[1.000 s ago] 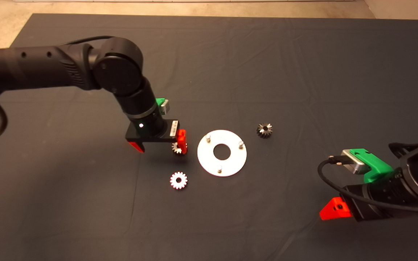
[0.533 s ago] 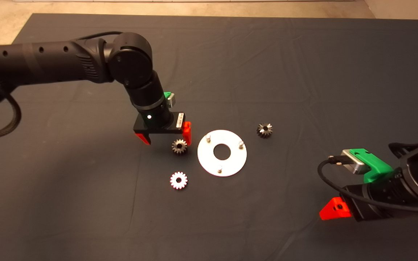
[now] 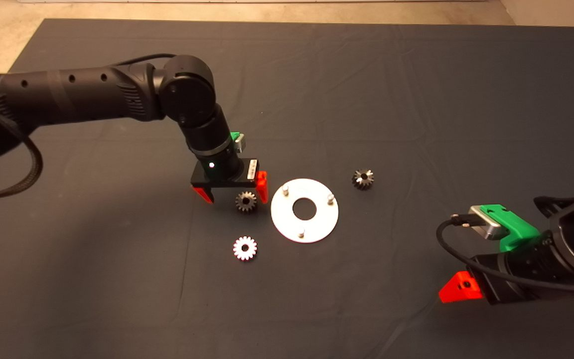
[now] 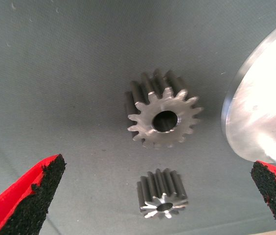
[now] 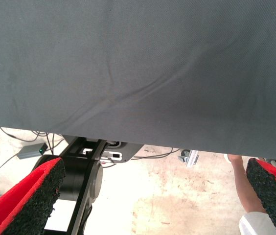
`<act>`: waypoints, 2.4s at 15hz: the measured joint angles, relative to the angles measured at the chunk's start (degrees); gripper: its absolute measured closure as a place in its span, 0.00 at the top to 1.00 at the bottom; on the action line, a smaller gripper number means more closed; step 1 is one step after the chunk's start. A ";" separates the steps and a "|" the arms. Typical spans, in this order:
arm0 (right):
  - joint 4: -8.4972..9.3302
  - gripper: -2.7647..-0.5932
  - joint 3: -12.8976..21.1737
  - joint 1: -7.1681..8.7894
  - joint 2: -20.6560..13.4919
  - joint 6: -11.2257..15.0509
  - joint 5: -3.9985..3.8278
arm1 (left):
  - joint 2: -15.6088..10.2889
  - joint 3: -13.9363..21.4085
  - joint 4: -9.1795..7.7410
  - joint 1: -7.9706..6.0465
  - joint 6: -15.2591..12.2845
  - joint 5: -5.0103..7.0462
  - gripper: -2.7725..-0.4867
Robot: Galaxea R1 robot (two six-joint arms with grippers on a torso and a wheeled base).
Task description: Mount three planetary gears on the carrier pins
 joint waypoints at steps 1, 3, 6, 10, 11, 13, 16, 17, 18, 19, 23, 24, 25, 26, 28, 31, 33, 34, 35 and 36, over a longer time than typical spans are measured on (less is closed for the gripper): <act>0.00 1.00 0.00 0.00 0.02 0.00 0.02 | -0.02 0.00 0.00 0.40 0.00 0.00 1.00; 0.00 1.00 0.00 0.00 0.02 0.00 0.03 | -0.02 -0.09 0.00 0.65 0.04 -0.98 1.00; 0.00 1.00 0.00 -0.13 0.02 0.00 0.05 | 0.62 -1.00 0.00 0.65 2.23 -2.15 1.00; 0.00 1.00 0.00 -0.32 0.02 0.00 0.00 | 0.99 -2.29 0.00 0.66 4.53 -2.12 1.00; 0.00 1.00 0.00 -0.32 0.02 0.00 0.03 | 1.12 -2.66 0.00 0.66 5.04 -2.07 1.00; 0.00 1.00 0.00 -0.32 0.02 0.02 0.02 | 1.13 -2.99 0.00 0.66 5.33 -2.07 1.00; 0.00 1.00 0.00 -0.32 0.02 0.00 0.05 | 1.82 -3.02 0.02 0.76 5.33 -2.10 1.00; 0.00 1.00 0.00 -0.32 -0.01 0.00 0.04 | 2.06 -3.57 0.00 1.12 5.33 -2.10 1.00; 0.00 1.00 0.00 -0.32 0.00 0.02 0.00 | 2.26 -4.16 0.05 1.61 5.33 -2.10 1.00; 0.00 1.00 0.00 -0.32 0.02 0.02 0.02 | 2.40 -4.39 0.02 1.98 5.33 -2.10 1.00; 0.00 1.00 0.00 -0.32 -0.01 0.00 0.00 | 2.45 -4.39 0.02 2.22 5.33 -2.05 1.00; 0.00 1.00 0.00 -0.32 0.02 0.00 0.02 | 2.56 -4.39 0.00 2.20 5.33 -2.07 1.00; 0.00 1.00 0.00 -0.32 0.02 0.00 0.02 | 2.54 -4.39 0.02 2.22 5.33 -2.07 1.00; 0.00 1.00 0.00 -0.32 0.02 0.02 0.02 | 2.54 -4.39 0.02 2.22 5.33 -2.05 1.00; 0.00 1.00 0.00 -0.32 0.02 0.00 0.05 | 3.06 -4.50 0.13 2.22 5.35 -2.04 0.99; 0.00 1.00 0.00 -0.32 0.02 0.00 0.02 | 3.87 -4.50 0.66 2.22 5.38 -1.85 0.95; 0.00 1.00 0.00 -0.33 0.01 0.02 0.00 | 3.91 -4.88 0.82 2.21 5.38 -1.62 0.89; 0.00 1.00 0.00 -0.32 0.02 0.00 0.02 | 3.91 -4.88 0.85 2.22 5.38 -1.46 0.89; 0.00 1.00 0.00 -0.32 0.02 0.00 0.02 | 3.91 -5.05 0.90 2.22 5.38 -1.44 0.89; 0.00 1.00 0.00 -0.32 0.02 0.00 0.02 | 3.89 -5.22 0.90 2.22 5.38 -1.44 0.86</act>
